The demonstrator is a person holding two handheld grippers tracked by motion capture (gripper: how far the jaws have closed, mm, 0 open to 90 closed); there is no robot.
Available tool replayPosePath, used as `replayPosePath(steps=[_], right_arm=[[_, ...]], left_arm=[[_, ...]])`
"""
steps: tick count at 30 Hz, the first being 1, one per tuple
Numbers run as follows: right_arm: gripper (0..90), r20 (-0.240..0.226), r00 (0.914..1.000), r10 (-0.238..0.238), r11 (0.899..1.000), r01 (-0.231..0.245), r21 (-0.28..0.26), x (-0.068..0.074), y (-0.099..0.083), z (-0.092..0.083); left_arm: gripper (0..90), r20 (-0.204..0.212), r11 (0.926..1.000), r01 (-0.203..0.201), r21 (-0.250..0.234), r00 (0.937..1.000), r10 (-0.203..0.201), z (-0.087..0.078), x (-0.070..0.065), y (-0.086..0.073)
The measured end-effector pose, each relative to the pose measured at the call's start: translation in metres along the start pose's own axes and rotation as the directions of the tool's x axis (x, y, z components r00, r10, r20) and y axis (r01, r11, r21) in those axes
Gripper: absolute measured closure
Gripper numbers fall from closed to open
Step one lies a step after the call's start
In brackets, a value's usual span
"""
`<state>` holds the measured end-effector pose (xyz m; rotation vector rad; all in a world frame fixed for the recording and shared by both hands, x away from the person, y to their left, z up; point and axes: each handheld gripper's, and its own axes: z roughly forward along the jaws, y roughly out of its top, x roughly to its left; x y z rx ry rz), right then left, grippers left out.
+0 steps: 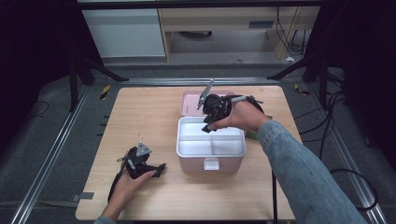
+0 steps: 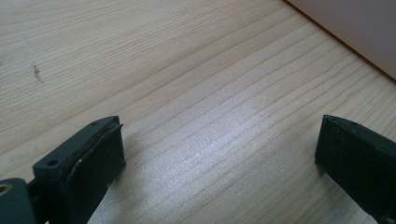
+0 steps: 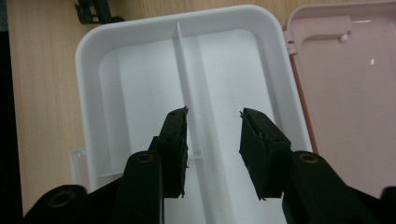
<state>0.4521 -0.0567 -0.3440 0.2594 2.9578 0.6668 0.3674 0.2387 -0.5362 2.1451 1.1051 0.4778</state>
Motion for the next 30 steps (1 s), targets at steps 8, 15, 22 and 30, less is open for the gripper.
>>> replayPosePath(steps=[8,15,22,30], right_arm=[[67.4,-0.021,0.9985,-0.05,0.997,0.051,0.061,0.003,0.001,0.017],[70.0,-0.035,0.9964,-0.078,0.992,0.081,0.097,0.003,0.003,0.027],[72.8,-0.05,0.9926,-0.111,0.982,0.117,0.146,0.004,0.003,0.037],[76.8,-0.071,0.9896,-0.126,0.977,0.136,0.163,0.002,0.003,0.042]], left_arm=[[0.6,-0.002,1.0,0.0,0.003,1.0,0.0,-0.001,0.0,-0.001],[0.6,-0.003,1.0,0.0,0.003,1.0,0.0,-0.001,0.0,-0.001],[0.6,-0.003,1.0,0.0,0.003,1.0,0.0,-0.001,0.0,-0.001],[0.6,-0.003,1.0,0.0,0.003,1.0,0.0,-0.001,0.0,-0.001]])
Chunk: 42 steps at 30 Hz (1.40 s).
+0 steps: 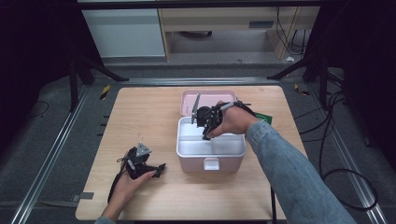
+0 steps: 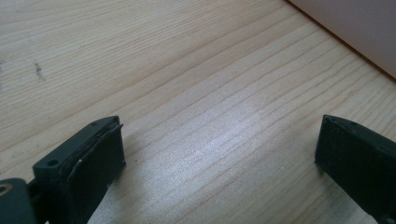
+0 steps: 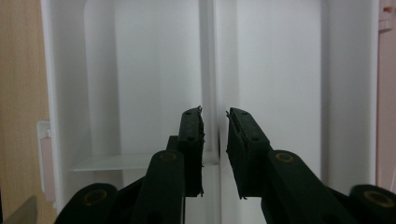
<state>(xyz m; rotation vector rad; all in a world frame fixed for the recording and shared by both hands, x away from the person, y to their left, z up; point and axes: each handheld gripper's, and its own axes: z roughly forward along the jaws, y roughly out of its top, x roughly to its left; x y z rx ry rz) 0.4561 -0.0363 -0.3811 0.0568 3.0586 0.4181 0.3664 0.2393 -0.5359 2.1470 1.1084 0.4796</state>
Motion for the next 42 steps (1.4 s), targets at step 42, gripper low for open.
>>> replayPosePath(steps=[42], right_arm=[[89.9,-0.022,0.9989,-0.042,0.999,0.042,0.011,-0.003,0.002,0.006]], left_arm=[[0.7,-0.008,1.0,0.006,-0.003,0.9999,-0.007,-0.001,-0.001,-0.001]])
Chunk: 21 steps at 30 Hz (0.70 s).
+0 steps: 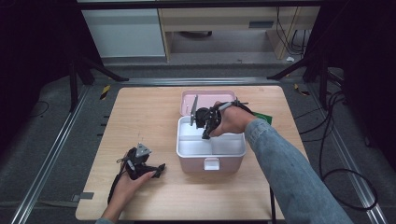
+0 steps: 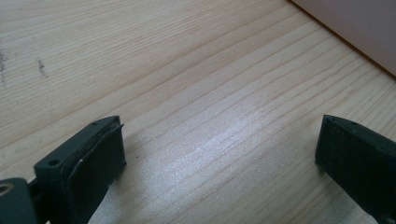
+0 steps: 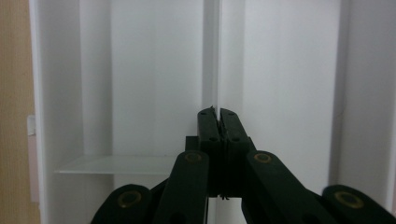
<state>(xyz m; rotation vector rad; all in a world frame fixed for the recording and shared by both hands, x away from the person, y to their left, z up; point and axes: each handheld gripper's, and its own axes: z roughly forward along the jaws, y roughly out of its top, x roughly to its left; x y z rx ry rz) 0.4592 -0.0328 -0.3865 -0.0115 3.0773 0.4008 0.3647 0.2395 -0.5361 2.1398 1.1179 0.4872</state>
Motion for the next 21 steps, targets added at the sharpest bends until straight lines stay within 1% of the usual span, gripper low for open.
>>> replayPosePath(steps=[7,11,13,16,20,21], right_arm=[[90.0,0.01,1.0,0.0,1.0,0.0,-0.024,0.001,-0.002,-0.006],[90.0,0.028,0.9996,0.004,0.999,-0.002,-0.051,0.003,-0.002,-0.014],[90.0,0.038,0.9991,0.017,0.995,-0.014,-0.095,0.003,-0.003,-0.022],[90.0,0.063,0.9976,0.03,0.99,-0.022,-0.137,0.003,-0.002,-0.034],[90.0,0.093,0.995,0.039,0.986,-0.023,-0.163,0.004,-0.002,-0.05],[90.0,0.1,0.9939,0.045,0.984,-0.027,-0.176,0.005,-0.002,-0.055]], left_arm=[[0.7,-0.001,1.0,-0.001,0.002,1.0,0.001,0.0,0.0,0.0],[0.7,-0.001,1.0,-0.001,0.002,1.0,0.001,0.0,0.0,0.0],[0.7,-0.001,1.0,-0.001,0.001,1.0,0.001,0.0,0.0,0.0],[0.7,-0.003,1.0,0.0,0.002,1.0,0.0,0.0,0.0,0.0],[0.7,-0.003,1.0,0.001,0.002,1.0,-0.001,0.0,0.0,0.0],[0.7,-0.004,1.0,0.0,0.003,1.0,0.0,0.0,0.0,0.0]])
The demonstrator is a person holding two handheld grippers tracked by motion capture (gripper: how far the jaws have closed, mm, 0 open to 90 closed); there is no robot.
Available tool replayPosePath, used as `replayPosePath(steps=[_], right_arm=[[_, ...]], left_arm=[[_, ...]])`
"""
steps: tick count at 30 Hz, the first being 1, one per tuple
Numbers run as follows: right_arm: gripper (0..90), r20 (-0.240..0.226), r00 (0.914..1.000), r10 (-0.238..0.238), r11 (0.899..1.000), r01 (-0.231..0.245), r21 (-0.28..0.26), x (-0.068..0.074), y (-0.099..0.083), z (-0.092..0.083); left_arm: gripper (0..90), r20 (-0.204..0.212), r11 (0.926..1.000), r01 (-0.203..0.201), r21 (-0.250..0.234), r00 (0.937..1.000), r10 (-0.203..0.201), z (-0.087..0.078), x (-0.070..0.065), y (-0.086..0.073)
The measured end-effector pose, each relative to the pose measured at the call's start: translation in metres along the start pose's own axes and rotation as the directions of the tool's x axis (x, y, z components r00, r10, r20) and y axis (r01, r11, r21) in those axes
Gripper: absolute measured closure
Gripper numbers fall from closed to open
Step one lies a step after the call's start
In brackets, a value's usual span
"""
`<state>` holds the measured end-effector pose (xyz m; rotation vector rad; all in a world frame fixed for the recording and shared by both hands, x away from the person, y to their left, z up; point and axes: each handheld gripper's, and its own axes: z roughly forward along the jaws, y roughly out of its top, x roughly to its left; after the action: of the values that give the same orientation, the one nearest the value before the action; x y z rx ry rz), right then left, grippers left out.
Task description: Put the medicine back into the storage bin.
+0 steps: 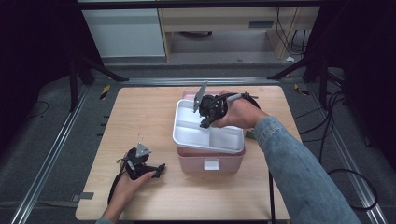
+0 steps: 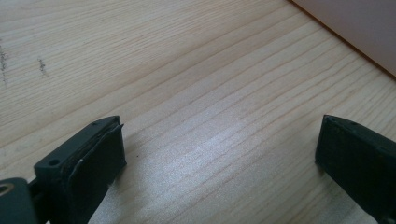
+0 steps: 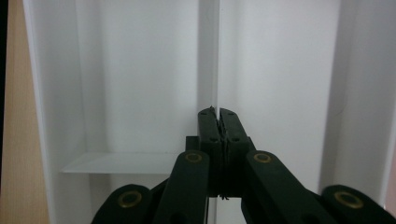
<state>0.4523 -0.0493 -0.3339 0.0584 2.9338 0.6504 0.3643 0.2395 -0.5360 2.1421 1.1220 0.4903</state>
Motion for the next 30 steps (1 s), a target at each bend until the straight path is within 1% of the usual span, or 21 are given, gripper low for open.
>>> replayPosePath(steps=[1,2,3,4,7,9,11,13,15,19,21,22,25,30], right_arm=[[90.0,0.0,1.0,0.0,1.0,0.0,0.0,0.0,0.0,0.0],[90.0,0.022,0.9998,0.003,1.0,-0.003,-0.014,0.0,0.0,-0.009],[90.0,0.022,0.9998,0.003,1.0,-0.003,-0.014,0.0,0.0,-0.009],[90.0,0.043,0.9991,0.005,1.0,-0.004,-0.024,0.0,-0.001,-0.017],[90.0,0.071,0.9973,0.02,0.999,-0.017,-0.044,0.0,-0.006,-0.033],[90.0,0.091,0.9952,0.036,0.998,-0.031,-0.057,0.0,-0.012,-0.045],[90.0,0.11,0.9929,0.047,0.997,-0.04,-0.065,0.0,-0.019,-0.054],[90.0,0.13,0.9889,0.072,0.995,-0.063,-0.071,0.001,-0.03,-0.065],[90.0,0.146,0.9853,0.088,0.994,-0.077,-0.08,0.001,-0.042,-0.075],[90.0,0.176,0.9746,0.139,0.988,-0.126,-0.085,0.004,-0.067,-0.094],[90.0,0.191,0.9678,0.164,0.985,-0.149,-0.088,0.006,-0.083,-0.104],[90.0,0.195,0.9653,0.174,0.983,-0.159,-0.089,0.007,-0.089,-0.107],[90.0,0.208,0.9559,0.208,0.977,-0.195,-0.081,0.011,-0.112,-0.115],[90.0,0.217,0.9435,0.251,0.968,-0.241,-0.069,0.02,-0.145,-0.119]], left_arm=[[0.7,0.0,1.0,0.0,0.0,1.0,0.0,0.0,0.0,0.0],[0.7,0.0,1.0,0.001,-0.001,1.0,-0.001,0.0,0.0,0.0],[0.7,0.0,1.0,0.001,-0.001,1.0,-0.001,0.0,0.0,0.0],[0.7,0.0,1.0,0.001,0.0,1.0,-0.001,0.0,0.0,0.0],[0.7,0.0,1.0,0.001,0.0,1.0,-0.001,0.0,0.0,0.0],[0.7,0.0,1.0,0.001,-0.001,1.0,-0.001,0.0,0.0,0.0],[0.7,0.0,1.0,0.001,-0.001,1.0,-0.001,0.0,0.0,0.0],[0.7,0.0,1.0,0.002,-0.001,1.0,-0.002,0.0,0.0,0.0],[0.7,0.0,1.0,0.001,-0.001,1.0,-0.001,0.0,0.0,0.0],[0.7,0.0,1.0,0.001,-0.001,1.0,-0.001,0.0,0.0,0.0],[0.7,0.0,1.0,0.002,-0.001,1.0,-0.002,0.0,0.0,0.0],[0.7,0.0,1.0,0.001,-0.001,1.0,-0.001,0.0,0.0,0.0],[0.7,-0.001,1.0,0.002,-0.001,1.0,-0.002,0.0,0.0,0.0],[0.7,-0.001,1.0,0.003,-0.001,1.0,-0.003,0.0,0.0,0.0]])
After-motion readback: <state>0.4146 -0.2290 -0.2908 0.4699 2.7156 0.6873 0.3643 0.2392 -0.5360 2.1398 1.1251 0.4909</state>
